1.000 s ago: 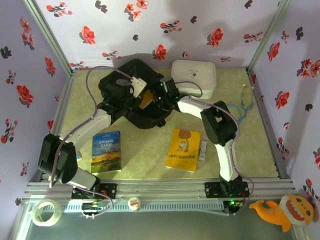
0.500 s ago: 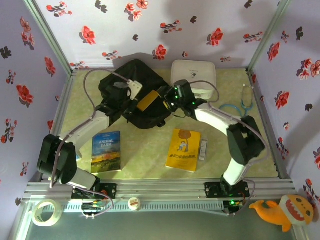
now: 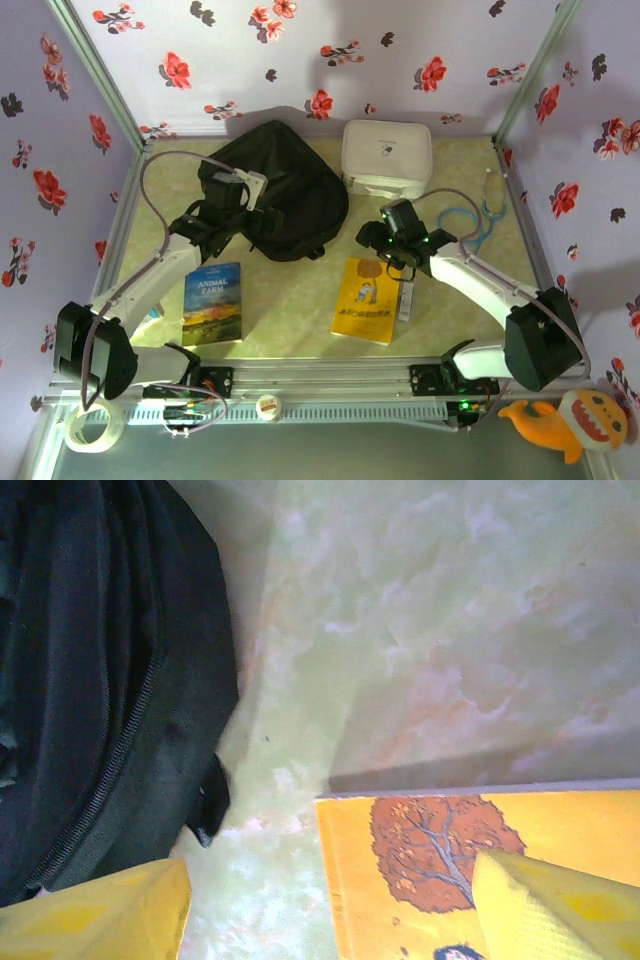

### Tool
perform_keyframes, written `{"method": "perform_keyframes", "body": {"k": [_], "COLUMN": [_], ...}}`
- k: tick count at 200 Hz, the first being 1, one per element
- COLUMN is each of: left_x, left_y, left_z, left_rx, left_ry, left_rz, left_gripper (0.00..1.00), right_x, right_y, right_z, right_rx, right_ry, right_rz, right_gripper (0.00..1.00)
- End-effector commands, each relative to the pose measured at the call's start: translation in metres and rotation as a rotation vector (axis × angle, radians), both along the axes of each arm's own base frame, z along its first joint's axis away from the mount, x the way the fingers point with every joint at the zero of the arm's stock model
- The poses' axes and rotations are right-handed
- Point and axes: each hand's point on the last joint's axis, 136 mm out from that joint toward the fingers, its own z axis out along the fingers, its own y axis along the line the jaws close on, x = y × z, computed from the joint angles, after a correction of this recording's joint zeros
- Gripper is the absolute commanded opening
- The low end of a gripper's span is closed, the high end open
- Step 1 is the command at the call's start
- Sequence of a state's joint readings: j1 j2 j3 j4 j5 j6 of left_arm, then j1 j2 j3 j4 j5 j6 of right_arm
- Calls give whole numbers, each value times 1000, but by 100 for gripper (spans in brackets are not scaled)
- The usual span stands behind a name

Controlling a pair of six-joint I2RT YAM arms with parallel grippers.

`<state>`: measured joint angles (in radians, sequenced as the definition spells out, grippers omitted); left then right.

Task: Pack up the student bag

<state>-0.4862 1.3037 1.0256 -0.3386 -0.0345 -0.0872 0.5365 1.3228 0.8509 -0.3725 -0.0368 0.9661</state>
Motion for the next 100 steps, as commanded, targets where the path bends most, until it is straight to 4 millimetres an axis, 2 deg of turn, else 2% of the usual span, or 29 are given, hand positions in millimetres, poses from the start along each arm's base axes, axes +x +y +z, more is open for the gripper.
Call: {"method": "perform_keyframes", "body": {"k": [1, 6, 37, 72, 100], "left_x": [-7, -7, -2, -1, 0], "left_y": [-13, -15, -35, -62, -74], "left_z": [12, 14, 17, 10, 7], "left_rx": [-123, -133, -192, -234, -253], "left_ry": [60, 58, 77, 134, 154], "left_rz": [23, 19, -10, -44, -45], "left_gripper": [95, 99, 100, 100, 100], "right_x": [-21, -23, -31, -38, -33], "right_y": [2, 5, 15, 3, -10], "right_z": [-19, -22, -39, -63, -82], "right_rx": [-2, 17, 95, 56, -3], "right_ry": [77, 87, 141, 206, 195], "right_rz": [88, 100, 126, 89, 67], "right_gripper": [73, 73, 73, 72, 72]}}
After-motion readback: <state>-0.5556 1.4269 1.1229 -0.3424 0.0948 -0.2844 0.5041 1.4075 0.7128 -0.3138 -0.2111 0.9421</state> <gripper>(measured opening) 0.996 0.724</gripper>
